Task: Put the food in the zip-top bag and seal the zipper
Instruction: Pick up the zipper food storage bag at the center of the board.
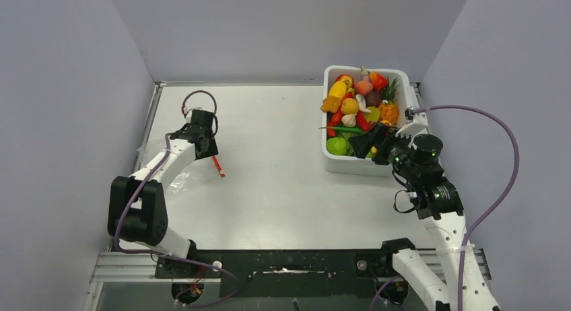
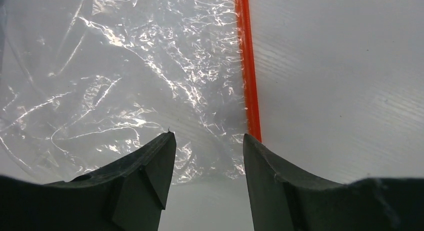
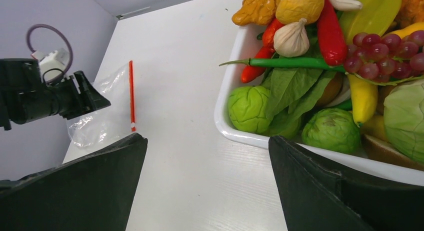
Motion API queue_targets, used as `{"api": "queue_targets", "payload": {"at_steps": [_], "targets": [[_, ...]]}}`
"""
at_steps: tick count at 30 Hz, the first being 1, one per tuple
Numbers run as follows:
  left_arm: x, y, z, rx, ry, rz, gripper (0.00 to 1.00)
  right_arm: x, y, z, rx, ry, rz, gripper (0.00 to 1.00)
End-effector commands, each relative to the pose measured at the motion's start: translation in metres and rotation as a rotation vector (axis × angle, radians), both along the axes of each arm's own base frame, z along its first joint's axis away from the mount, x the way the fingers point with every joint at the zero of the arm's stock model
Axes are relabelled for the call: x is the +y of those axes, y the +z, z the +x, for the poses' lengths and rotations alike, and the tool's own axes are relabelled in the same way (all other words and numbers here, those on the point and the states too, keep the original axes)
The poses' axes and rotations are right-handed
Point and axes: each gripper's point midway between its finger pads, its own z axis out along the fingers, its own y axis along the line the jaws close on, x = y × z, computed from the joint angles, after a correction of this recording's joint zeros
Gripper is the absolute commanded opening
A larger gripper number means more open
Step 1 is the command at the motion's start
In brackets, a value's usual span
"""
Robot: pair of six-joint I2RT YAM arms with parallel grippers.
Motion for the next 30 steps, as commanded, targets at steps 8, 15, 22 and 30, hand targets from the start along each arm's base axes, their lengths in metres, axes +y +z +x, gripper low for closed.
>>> {"api": "queue_targets", "payload": {"at_steps": [8,15,22,30], "targets": [[-0.016,-0.023,0.029,0.053,-0.075,-0.041,0.58,0.015,0.02,0.003,-0.1,0.066,0.037,0.98],[-0.013,-0.055,0.033,0.112,-0.003,-0.114,0.58,0.026,0.025,0.006,-0.102,0.095,0.059,0.99],[-0.031,-0.077,0.035,0.148,-0.03,-0.143,0.56,0.036,0.027,0.004,-0.114,0.111,0.056,0.99],[-0.073,-0.08,0.027,0.142,-0.152,-0.189,0.5,0.04,0.025,0.005,-0.106,0.117,0.056,0.99]]}}
